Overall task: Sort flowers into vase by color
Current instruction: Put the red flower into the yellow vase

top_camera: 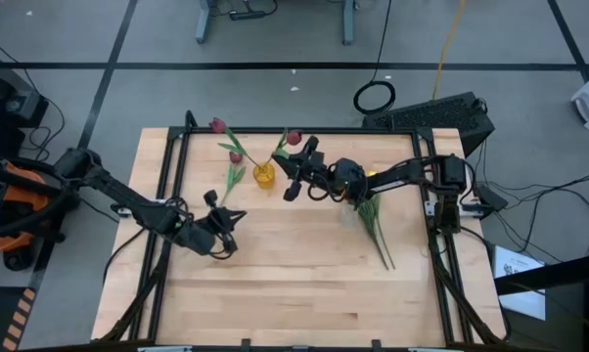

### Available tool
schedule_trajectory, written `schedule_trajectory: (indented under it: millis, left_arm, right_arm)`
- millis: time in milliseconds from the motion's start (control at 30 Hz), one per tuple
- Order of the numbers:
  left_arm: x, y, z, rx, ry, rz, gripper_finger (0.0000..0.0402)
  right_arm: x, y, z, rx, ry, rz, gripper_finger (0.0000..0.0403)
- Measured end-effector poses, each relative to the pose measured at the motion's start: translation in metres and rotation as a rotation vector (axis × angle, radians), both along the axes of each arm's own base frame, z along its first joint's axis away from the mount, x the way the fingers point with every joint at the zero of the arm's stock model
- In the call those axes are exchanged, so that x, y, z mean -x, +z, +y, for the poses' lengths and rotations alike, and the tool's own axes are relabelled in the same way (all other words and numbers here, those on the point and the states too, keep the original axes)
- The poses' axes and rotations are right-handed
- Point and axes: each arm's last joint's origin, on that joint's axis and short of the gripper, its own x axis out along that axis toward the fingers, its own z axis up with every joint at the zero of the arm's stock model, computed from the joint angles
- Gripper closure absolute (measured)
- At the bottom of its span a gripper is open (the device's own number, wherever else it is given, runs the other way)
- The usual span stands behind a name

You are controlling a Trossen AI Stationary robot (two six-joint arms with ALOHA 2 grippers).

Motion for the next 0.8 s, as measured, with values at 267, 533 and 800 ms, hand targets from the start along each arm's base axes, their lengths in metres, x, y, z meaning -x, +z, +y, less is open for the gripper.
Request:
schedule_trajectory:
  millis: [267,533,800]
  left_arm:
    - [0.0,-0.001,0.002,0.048,0.009,0.003,0.0361]
    - [0.013,-0.027,0.008,0.087,0.039,0.061,0.037]
    - [0.015,-0.03,0.009,0.11,0.054,0.05,0.0394]
  right_arm:
    - [0.0,-0.003,-0.008,-0.008,-0.025,0.037,0.0402]
    - [0.001,-0.007,-0.015,-0.028,-0.087,0.078,0.0402]
    - [0.001,-0.008,-0.019,-0.032,-0.098,0.084,0.0402]
